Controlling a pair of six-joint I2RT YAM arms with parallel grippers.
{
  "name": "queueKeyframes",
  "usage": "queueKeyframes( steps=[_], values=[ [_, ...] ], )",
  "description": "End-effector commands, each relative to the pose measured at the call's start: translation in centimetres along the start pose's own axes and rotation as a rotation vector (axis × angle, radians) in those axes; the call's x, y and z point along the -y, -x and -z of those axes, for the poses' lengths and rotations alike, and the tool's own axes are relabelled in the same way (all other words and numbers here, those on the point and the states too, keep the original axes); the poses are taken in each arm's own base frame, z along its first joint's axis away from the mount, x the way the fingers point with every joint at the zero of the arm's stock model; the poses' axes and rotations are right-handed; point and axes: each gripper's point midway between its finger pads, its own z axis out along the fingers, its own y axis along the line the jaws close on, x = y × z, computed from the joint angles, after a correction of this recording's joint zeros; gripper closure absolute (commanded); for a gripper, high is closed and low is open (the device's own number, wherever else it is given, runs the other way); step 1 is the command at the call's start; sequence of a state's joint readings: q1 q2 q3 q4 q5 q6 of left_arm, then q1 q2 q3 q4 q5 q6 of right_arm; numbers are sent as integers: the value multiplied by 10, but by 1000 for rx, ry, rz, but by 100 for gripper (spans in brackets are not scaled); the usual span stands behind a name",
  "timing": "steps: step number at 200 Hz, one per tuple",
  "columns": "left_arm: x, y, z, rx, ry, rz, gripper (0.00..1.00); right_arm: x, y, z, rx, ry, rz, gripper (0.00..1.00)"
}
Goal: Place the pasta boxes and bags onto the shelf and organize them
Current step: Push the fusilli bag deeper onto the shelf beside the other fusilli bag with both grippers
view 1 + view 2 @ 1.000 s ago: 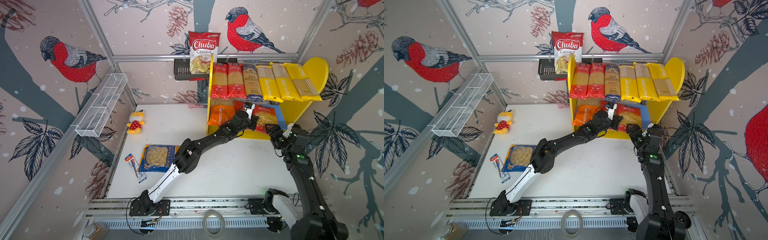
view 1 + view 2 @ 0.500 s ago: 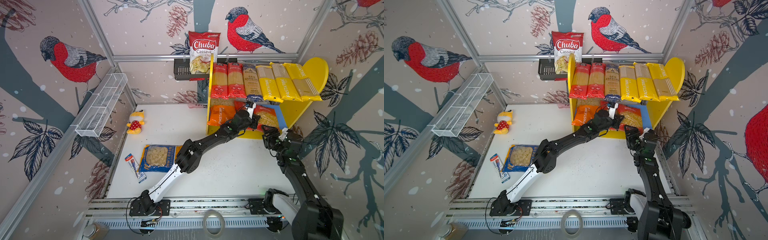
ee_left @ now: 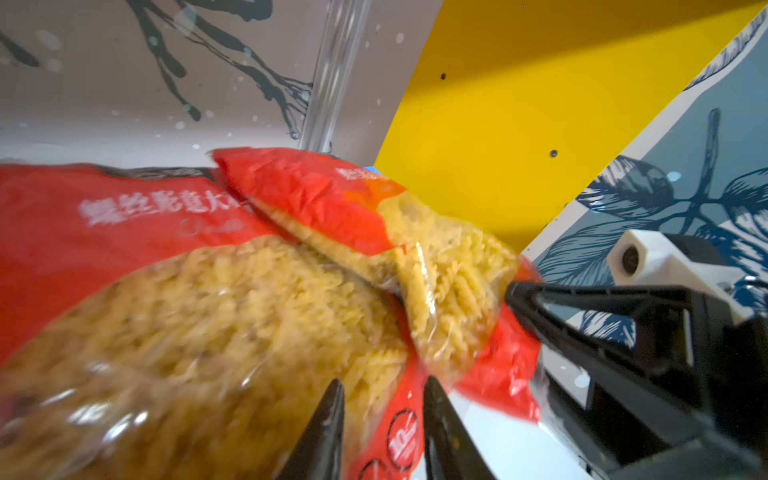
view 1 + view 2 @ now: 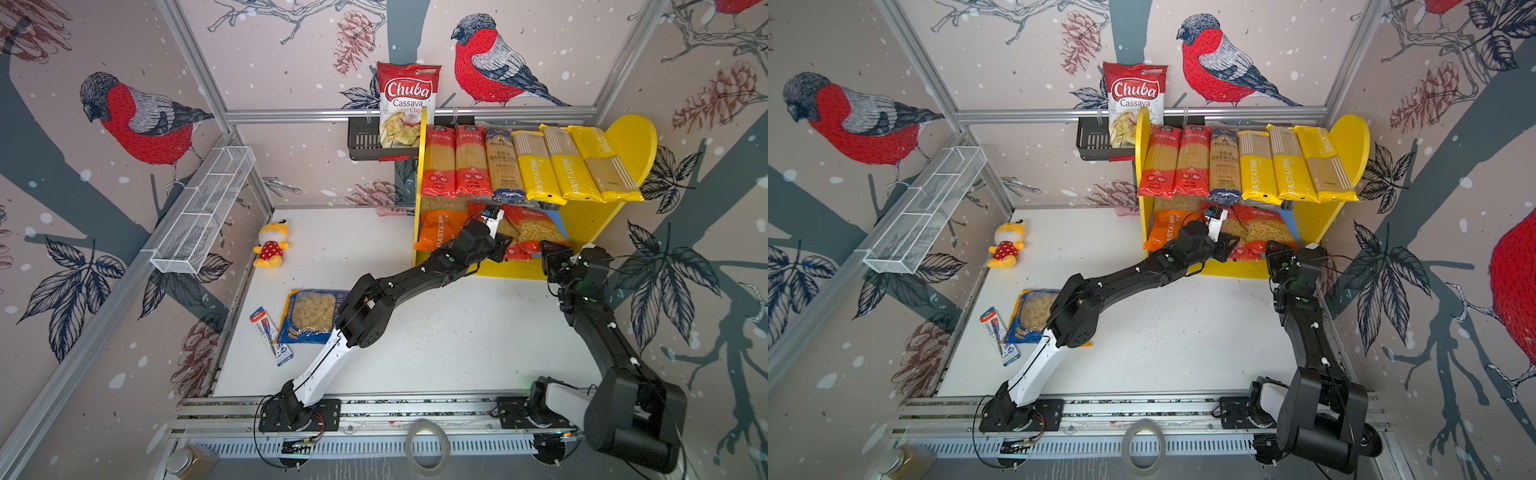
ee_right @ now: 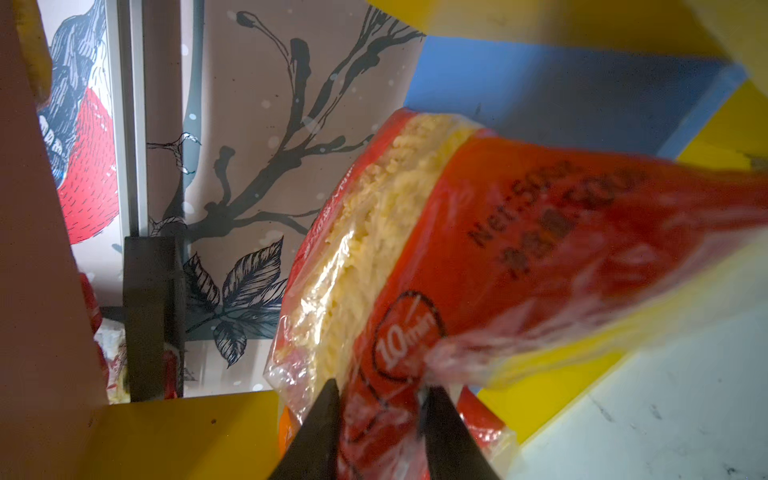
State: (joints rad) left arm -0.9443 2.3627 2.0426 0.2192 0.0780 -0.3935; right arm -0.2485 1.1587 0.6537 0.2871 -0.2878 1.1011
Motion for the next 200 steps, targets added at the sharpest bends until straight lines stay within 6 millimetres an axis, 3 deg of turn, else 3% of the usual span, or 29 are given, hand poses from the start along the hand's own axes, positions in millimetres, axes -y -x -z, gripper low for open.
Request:
queueKeyframes(
  steps=[1, 36, 56, 71, 89, 108, 139, 161, 200],
  values=[
    [5, 18, 12, 60, -6, -22, 67, -10, 19, -2, 77, 9, 62, 70],
    [8, 8, 27, 51, -23, 11, 66, 9, 30, -1, 120, -111, 109, 80],
    [18, 1, 34, 37, -40, 5, 65, -1, 37, 14, 207, -138, 172, 83],
    [22, -1, 38, 30, -49, 7, 65, -14, 32, 18, 229, -104, 204, 83],
    [23, -3, 43, 23, -53, 10, 65, -24, 13, 4, 143, -26, 207, 76],
    [23, -4, 54, 19, -48, 6, 64, -24, -4, -8, 23, -53, 219, 61],
    [21, -2, 77, 30, -32, -3, 64, -26, -23, -4, -54, -1, 186, 40],
    [20, -1, 90, 41, -23, -4, 63, -38, -34, 2, -87, 73, 154, 37],
    [23, 3, 100, 48, -35, 3, 63, -59, -32, -9, -112, 92, 173, 38]
  ],
)
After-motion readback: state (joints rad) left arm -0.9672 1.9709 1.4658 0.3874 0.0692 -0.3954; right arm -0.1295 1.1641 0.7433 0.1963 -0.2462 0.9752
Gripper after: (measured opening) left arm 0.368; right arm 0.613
